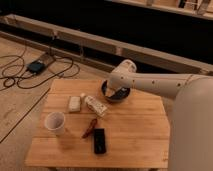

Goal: Stand the bottle upright

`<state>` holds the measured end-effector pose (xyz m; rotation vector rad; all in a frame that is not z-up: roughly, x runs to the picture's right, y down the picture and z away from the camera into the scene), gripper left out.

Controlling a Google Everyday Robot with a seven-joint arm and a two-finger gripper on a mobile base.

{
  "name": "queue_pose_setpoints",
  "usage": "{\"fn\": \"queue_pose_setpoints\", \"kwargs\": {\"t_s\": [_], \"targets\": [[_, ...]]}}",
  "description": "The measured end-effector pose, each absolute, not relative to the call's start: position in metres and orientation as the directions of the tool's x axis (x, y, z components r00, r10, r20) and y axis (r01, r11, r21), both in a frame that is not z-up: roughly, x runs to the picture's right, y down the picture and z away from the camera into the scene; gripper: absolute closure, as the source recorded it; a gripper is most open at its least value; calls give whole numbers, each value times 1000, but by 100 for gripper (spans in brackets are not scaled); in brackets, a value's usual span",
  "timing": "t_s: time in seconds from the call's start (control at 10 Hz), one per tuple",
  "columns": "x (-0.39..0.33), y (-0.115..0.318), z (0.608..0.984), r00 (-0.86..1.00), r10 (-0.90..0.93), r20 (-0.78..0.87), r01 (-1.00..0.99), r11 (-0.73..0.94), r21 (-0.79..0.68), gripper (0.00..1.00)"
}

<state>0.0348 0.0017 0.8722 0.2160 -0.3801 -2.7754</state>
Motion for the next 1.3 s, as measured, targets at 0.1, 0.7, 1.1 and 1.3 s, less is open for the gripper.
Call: {"fn": "queue_pose_setpoints", "kwargs": {"t_s": [0.1, 0.7, 1.1, 1.3], "targets": [[35, 2, 872, -934, -342, -104, 302, -910, 285, 37], [35, 2, 872, -934, -342, -104, 302, -910, 285, 37], [34, 6, 860, -933, -353, -78, 316, -902, 293, 37], [25, 10, 844, -931, -357, -75, 320, -899, 300, 37]]}}
